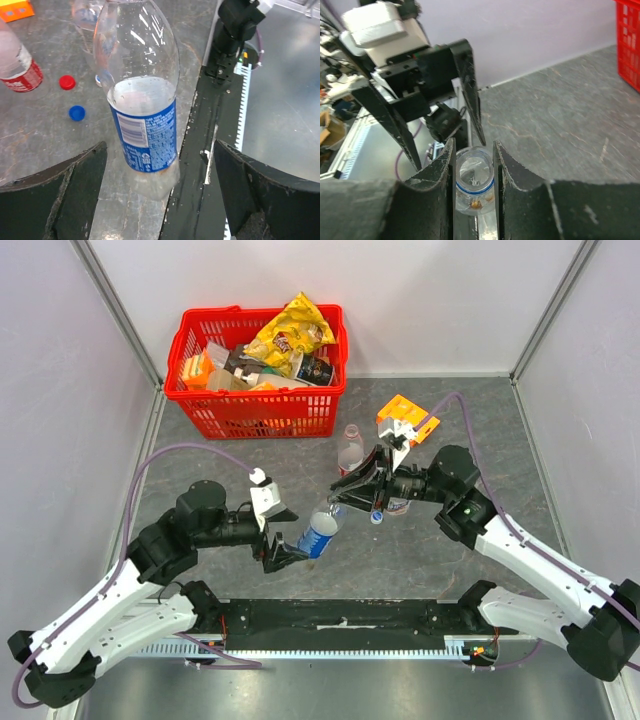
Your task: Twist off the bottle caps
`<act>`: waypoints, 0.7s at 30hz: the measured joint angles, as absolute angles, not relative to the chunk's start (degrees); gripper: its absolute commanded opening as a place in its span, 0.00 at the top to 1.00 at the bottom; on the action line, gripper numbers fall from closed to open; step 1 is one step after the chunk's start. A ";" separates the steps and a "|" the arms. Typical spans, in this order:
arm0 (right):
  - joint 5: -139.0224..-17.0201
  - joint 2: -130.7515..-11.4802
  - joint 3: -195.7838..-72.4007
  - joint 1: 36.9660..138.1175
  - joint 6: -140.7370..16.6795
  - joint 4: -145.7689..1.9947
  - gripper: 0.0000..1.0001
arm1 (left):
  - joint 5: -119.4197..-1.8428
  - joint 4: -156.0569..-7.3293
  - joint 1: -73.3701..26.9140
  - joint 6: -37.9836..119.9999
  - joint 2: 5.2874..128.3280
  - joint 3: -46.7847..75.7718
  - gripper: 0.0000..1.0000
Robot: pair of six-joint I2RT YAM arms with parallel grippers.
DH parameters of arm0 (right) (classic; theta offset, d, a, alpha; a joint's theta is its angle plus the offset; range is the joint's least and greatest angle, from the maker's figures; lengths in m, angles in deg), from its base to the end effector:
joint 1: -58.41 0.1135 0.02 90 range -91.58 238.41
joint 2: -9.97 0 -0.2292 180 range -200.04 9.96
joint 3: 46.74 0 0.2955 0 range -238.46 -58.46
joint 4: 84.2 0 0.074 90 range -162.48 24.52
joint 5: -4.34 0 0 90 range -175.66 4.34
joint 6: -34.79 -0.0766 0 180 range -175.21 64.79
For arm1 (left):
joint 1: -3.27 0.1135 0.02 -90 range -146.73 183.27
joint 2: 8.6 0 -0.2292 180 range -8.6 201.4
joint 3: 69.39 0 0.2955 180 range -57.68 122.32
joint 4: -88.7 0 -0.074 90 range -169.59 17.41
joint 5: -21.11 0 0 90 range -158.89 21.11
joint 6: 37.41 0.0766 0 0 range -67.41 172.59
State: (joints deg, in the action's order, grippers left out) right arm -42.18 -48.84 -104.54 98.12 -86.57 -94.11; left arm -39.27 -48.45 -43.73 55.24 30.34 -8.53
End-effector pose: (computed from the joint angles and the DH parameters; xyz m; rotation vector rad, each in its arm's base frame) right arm 0.2162 0.2480 0.3244 -0.8084 1.4487 1.5094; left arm 0.1409 -0.2066 0.3176 1.1635 1.6531 -1.0035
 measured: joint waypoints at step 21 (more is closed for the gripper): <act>-65.50 -49.58 -110.05 101.02 -70.33 -68.95 1.00 | -49.21 -49.66 -43.73 55.29 27.35 -12.14 0.09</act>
State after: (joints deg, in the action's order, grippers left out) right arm -65.50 -49.58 -110.05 101.02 -70.33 -68.95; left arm -49.21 -49.66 -43.73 55.29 27.35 -12.14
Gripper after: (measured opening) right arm 0.330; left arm 0.916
